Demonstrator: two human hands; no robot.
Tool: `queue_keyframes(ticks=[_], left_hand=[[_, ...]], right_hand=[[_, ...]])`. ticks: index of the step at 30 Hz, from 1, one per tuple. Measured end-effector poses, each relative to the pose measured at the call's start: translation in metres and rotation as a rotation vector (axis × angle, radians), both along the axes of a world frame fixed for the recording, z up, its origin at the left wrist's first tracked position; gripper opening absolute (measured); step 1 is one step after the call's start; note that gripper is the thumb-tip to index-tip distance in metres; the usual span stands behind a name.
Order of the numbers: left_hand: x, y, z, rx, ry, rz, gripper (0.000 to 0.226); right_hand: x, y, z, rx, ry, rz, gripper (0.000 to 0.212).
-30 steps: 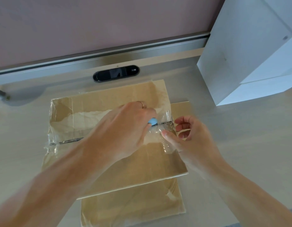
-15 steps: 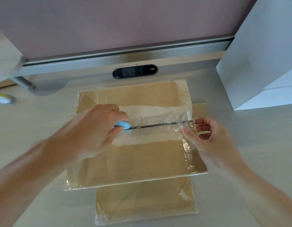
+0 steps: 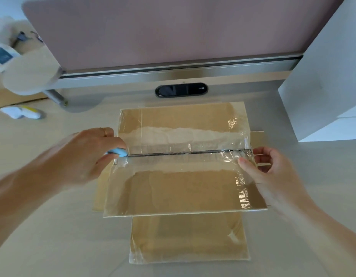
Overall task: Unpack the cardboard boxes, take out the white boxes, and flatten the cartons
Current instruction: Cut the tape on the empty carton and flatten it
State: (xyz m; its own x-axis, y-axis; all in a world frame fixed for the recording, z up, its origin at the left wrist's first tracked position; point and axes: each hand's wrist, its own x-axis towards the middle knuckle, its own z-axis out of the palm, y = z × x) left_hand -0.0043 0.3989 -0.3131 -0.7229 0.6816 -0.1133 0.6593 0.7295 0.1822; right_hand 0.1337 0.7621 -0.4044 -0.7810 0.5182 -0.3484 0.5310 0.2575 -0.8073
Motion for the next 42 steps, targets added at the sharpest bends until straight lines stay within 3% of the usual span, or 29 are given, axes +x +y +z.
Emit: queue_keyframes(ticks=[5, 10, 13, 15, 16, 18, 21, 24, 26, 29, 32, 35, 38, 42], left_hand=[[0.004, -0.023, 0.003, -0.013, 0.009, 0.080, 0.019], [0.007, -0.034, 0.016, 0.153, 0.045, 0.160, 0.021], [0.019, -0.001, 0.029, 0.444, 0.103, 0.225, 0.013], [0.032, 0.040, 0.027, 0.594, 0.067, 0.265, 0.017], [0.039, 0.063, 0.023, 0.657, 0.039, 0.278, 0.019], [0.052, 0.106, 0.015, 0.733, 0.014, 0.267, 0.020], [0.065, 0.150, 0.006, 0.741, 0.008, 0.187, 0.017], [0.075, 0.178, 0.001, 0.690, 0.045, 0.125, 0.017], [0.082, 0.187, -0.002, 0.644, -0.068, 0.096, 0.023], [0.078, 0.171, -0.010, 0.509, -0.251, 0.095, 0.052], [0.066, 0.138, -0.018, 0.173, -0.234, 0.013, 0.099], [0.062, 0.129, -0.020, -0.026, -0.168, -0.062, 0.133], [0.063, 0.139, -0.022, -0.080, -0.132, -0.071, 0.136], [0.059, 0.148, -0.020, -0.109, -0.183, -0.029, 0.134]], right_hand=[[-0.001, -0.003, 0.006, 0.051, -0.018, 0.009, 0.041], [0.000, -0.010, 0.020, 0.107, -0.036, 0.000, 0.052], [0.009, -0.024, 0.042, 0.305, 0.184, -0.037, 0.057], [0.010, -0.047, 0.064, 0.311, 0.354, 0.048, 0.040], [0.008, -0.061, 0.073, 0.200, 0.372, 0.115, 0.031], [0.000, -0.087, 0.087, -0.163, 0.326, 0.222, 0.041], [-0.015, -0.090, 0.101, -0.700, 0.294, 0.056, 0.038], [-0.014, -0.066, 0.094, -0.870, 0.234, -0.127, 0.033], [-0.008, -0.047, 0.082, -0.825, 0.232, -0.152, 0.033], [0.015, 0.007, 0.058, -0.617, 0.264, -0.258, 0.027], [0.062, 0.064, 0.022, -0.274, 0.061, -0.222, 0.019], [0.111, 0.091, -0.023, -0.087, -0.180, -0.140, 0.021], [0.141, 0.094, -0.054, 0.006, -0.304, -0.043, 0.033], [0.159, 0.094, -0.078, 0.095, -0.283, -0.033, 0.043]])
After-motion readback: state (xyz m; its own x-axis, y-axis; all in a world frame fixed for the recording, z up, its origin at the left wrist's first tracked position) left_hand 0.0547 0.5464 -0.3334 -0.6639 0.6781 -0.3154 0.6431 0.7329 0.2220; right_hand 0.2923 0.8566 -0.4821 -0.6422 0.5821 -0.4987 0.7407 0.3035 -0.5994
